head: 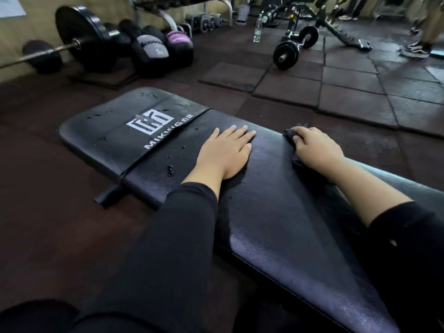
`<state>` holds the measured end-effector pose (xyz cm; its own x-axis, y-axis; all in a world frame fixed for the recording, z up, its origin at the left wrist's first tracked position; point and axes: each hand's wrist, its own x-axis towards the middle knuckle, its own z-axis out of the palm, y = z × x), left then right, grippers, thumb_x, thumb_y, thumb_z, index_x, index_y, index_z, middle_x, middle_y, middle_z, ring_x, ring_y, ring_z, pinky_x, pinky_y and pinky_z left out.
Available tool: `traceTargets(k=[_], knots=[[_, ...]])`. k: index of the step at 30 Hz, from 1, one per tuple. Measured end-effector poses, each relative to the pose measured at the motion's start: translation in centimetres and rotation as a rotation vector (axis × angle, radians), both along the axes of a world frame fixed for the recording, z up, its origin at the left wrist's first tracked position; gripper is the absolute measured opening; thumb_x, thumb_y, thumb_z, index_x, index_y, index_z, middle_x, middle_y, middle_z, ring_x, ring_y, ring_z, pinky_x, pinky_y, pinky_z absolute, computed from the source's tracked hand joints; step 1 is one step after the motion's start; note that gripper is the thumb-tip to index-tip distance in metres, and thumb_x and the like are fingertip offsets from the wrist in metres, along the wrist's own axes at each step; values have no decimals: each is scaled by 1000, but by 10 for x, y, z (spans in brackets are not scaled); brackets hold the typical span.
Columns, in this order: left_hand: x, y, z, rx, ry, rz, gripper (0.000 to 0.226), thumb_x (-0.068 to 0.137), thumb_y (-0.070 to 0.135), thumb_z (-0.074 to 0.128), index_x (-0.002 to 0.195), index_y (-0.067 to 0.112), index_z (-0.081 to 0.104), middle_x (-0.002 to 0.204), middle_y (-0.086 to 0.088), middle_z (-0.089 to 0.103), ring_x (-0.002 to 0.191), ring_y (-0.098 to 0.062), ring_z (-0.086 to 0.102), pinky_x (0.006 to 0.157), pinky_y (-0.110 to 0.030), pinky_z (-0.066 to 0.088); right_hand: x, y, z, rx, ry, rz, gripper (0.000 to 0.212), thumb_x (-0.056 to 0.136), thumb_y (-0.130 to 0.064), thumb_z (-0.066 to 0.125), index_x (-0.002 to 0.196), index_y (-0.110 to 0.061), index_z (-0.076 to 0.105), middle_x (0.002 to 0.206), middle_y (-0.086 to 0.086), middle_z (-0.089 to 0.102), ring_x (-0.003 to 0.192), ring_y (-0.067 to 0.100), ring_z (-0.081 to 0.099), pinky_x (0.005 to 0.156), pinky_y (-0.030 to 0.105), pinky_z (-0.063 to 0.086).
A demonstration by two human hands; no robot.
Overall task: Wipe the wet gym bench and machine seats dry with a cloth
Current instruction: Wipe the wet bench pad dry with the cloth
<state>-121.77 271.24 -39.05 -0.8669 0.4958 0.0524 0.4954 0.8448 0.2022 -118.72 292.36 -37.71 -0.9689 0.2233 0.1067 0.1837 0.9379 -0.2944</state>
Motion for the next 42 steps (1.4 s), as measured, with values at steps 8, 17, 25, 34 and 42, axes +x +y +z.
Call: traceTargets(k=[8,17,25,34,42], knots=[[-8,-16,17,100,-164,-152,50,105,35,23,153,27,22,162,8,12,148,-11,6,120,-37,-2,0,-21,5,19,70,-155,37,99,-30,34,134,-25,44,135,9,47,121,33,46,95,43,38],[-110,-124,21,-20,52,-161,50,104,34,26,153,22,25,160,6,18,148,-11,12,120,-42,3,-40,-114,13,13,217,-106,41,101,-31,32,140,-24,39,140,2,43,130,24,39,98,38,38],[-108,-146,1,11,-42,-185,53,104,43,14,155,30,8,162,10,1,149,-10,-4,119,-43,-6,-50,-134,12,-36,-123,-152,45,100,-40,31,144,-44,23,156,-6,19,145,11,10,116,32,11],[-108,-146,-1,25,-9,-164,53,103,44,14,154,32,8,162,10,1,149,-9,-3,119,-43,-6,-60,-132,8,-8,-98,-164,48,98,-47,30,145,-41,24,154,-4,24,142,16,19,113,34,17],[-108,-142,-1,46,-14,-124,52,103,44,15,154,36,9,161,14,2,148,-6,-4,120,-41,-7,-69,-126,12,-1,-97,-104,44,99,-46,26,143,-41,29,154,-8,25,142,13,20,111,31,19]])
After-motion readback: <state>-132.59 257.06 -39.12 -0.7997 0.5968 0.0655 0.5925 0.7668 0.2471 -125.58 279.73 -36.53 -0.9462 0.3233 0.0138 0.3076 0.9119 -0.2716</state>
